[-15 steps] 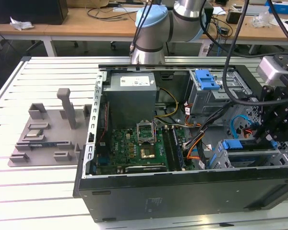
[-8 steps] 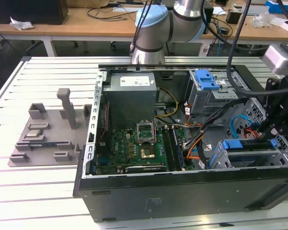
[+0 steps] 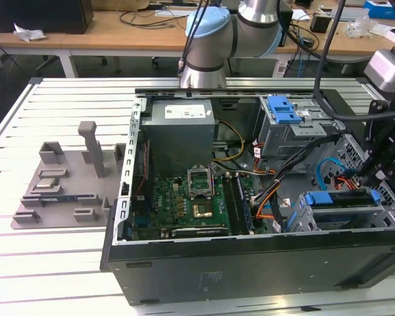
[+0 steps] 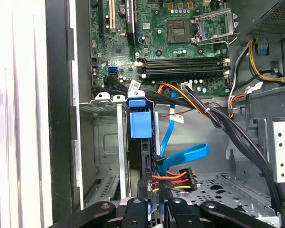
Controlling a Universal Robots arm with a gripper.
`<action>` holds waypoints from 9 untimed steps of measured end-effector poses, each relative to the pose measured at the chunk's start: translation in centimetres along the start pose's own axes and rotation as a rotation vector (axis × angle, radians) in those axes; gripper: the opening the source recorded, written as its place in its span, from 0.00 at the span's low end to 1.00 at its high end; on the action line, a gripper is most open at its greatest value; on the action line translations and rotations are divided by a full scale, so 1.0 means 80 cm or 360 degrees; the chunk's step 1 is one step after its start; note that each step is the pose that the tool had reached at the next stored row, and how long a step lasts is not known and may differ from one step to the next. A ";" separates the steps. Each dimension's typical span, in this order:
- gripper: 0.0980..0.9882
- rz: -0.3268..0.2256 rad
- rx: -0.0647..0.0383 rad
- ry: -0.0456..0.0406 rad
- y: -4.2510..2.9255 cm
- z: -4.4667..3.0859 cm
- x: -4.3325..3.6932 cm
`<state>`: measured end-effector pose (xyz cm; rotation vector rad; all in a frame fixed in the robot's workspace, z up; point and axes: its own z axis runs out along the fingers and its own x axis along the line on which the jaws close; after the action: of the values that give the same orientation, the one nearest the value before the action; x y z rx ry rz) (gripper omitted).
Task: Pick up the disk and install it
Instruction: 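Insert the first disk wire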
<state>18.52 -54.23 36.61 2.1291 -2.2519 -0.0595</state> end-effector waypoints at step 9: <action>0.01 0.0000 0.0000 0.0000 0.0004 -0.0043 -0.004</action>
<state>18.52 -53.95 36.95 2.1291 -2.2518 -0.0594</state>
